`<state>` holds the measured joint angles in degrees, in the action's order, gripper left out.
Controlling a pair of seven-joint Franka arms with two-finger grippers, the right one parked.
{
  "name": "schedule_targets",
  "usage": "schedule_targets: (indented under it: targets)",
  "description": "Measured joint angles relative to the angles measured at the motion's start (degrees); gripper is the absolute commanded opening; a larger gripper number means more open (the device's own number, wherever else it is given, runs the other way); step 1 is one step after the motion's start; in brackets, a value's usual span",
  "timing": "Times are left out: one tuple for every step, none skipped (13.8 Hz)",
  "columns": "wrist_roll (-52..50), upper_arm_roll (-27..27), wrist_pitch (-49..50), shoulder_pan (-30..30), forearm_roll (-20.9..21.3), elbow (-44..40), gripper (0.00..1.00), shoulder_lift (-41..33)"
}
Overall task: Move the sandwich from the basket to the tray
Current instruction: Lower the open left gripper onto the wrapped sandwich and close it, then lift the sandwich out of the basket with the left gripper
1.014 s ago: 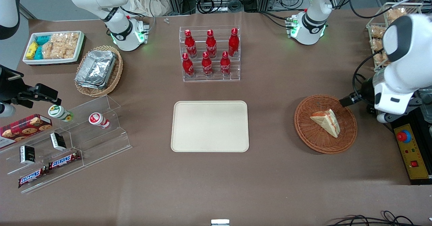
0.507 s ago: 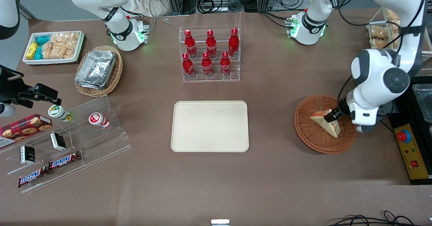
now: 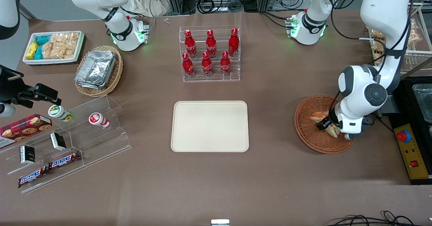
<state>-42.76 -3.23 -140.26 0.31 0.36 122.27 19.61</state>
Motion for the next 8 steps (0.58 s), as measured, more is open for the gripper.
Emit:
schedule_targets:
  targets:
    - [0.0,0.0,0.0,0.0,0.1,0.0,0.0,0.1]
    - [0.0,0.0,0.0,0.0,0.4,0.0,0.0,0.1]
    - [0.0,0.0,0.0,0.0,0.6,0.0,0.0,0.0]
    - [0.0,0.0,0.0,0.0,0.7,0.0,0.0,-0.1]
    - [0.0,0.0,0.3,0.0,0.7,-0.1,0.0,-0.5]
    - [0.0,0.0,1.6,0.0,0.8,-0.4,0.0,-1.3]
    - [0.1,-0.1,5.0,0.0,1.0,-1.3,0.0,-2.7]
    - [0.3,-0.3,9.9,0.0,1.1,-2.9,0.0,-4.5]
